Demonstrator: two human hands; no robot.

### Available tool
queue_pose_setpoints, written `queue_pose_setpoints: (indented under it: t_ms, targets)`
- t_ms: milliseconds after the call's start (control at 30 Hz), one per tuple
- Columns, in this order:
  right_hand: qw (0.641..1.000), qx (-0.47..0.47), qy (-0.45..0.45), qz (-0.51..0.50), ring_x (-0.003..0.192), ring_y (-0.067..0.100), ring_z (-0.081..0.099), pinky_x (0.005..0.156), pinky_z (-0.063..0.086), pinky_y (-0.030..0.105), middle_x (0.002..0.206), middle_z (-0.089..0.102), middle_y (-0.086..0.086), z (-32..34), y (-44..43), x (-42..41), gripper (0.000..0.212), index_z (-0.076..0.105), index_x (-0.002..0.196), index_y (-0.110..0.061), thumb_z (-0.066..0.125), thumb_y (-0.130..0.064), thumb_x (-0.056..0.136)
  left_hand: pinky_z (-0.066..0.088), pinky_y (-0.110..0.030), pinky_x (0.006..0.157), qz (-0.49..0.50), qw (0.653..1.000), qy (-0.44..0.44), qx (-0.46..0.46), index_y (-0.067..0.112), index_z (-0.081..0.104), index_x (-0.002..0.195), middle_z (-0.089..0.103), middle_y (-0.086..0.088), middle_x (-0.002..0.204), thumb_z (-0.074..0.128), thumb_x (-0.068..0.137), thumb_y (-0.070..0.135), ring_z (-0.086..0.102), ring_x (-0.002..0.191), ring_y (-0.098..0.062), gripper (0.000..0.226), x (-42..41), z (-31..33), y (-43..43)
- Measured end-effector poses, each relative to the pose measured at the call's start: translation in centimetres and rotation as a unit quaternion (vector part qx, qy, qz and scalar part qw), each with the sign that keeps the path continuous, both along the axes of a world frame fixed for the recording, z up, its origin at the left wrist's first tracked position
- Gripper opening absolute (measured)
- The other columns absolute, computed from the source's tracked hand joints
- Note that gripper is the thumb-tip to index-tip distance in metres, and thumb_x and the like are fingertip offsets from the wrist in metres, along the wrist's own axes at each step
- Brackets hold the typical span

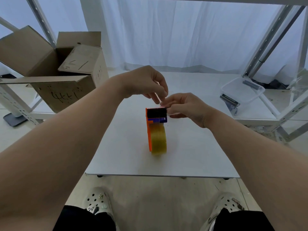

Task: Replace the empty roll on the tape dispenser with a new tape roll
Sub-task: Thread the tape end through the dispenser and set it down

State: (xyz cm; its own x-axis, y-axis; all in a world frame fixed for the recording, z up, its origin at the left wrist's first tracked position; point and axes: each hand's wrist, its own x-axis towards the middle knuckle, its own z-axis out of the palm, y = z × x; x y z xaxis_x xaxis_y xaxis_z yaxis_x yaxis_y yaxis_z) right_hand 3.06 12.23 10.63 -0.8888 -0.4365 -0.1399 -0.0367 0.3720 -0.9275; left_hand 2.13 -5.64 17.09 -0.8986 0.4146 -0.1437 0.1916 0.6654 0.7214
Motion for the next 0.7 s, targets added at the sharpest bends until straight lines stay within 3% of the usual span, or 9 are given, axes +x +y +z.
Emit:
queue_pose_setpoints:
  t_ms: [167,500,600,700]
  targets:
    - [0.997,0.021,0.076,-0.021,0.087,0.010,0.062,0.080,0.049,0.026,0.094,0.072,0.005,0.6,-0.9,0.4,0.019,0.070,0.098,-0.008,0.070,-0.020,0.082,0.054,-0.027,0.078,0.030,0.999,-0.008,0.010,0.011,0.070,0.088,0.075,0.001,0.077,0.063,0.083,0.013,0.073,0.075,-0.012,0.008,0.0,-0.1,-0.1]
    - [0.987,0.052,0.147,-0.046,0.078,0.005,0.062,0.065,0.045,0.012,0.083,0.070,-0.003,1.5,-1.8,0.0,0.007,0.070,0.087,-0.009,0.067,-0.013,0.083,0.053,-0.031,0.081,0.136,0.986,0.030,0.094,0.013,0.070,0.080,0.069,0.003,0.081,0.065,0.080,0.013,0.063,0.083,-0.011,0.005,1.1,-1.4,-0.8]
    - [0.985,0.058,0.154,-0.061,0.080,0.011,0.062,0.067,0.049,0.018,0.083,0.070,0.002,1.6,-2.5,0.2,0.010,0.071,0.088,-0.005,0.066,-0.012,0.082,0.051,-0.033,0.088,0.172,0.974,0.008,0.146,0.019,0.067,0.077,0.066,0.001,0.096,0.064,0.079,0.011,0.058,0.099,-0.014,0.009,1.5,-2.0,-0.9]
    - [0.983,0.060,0.150,-0.088,0.086,0.024,0.065,0.078,0.055,0.035,0.084,0.070,0.011,1.8,-3.1,0.2,0.011,0.070,0.084,-0.001,0.066,-0.011,0.081,0.047,-0.035,0.094,0.172,0.969,-0.038,0.175,0.023,0.068,0.089,0.063,0.001,0.111,0.059,0.082,0.013,0.054,0.110,-0.016,0.015,1.8,-2.7,-1.2]
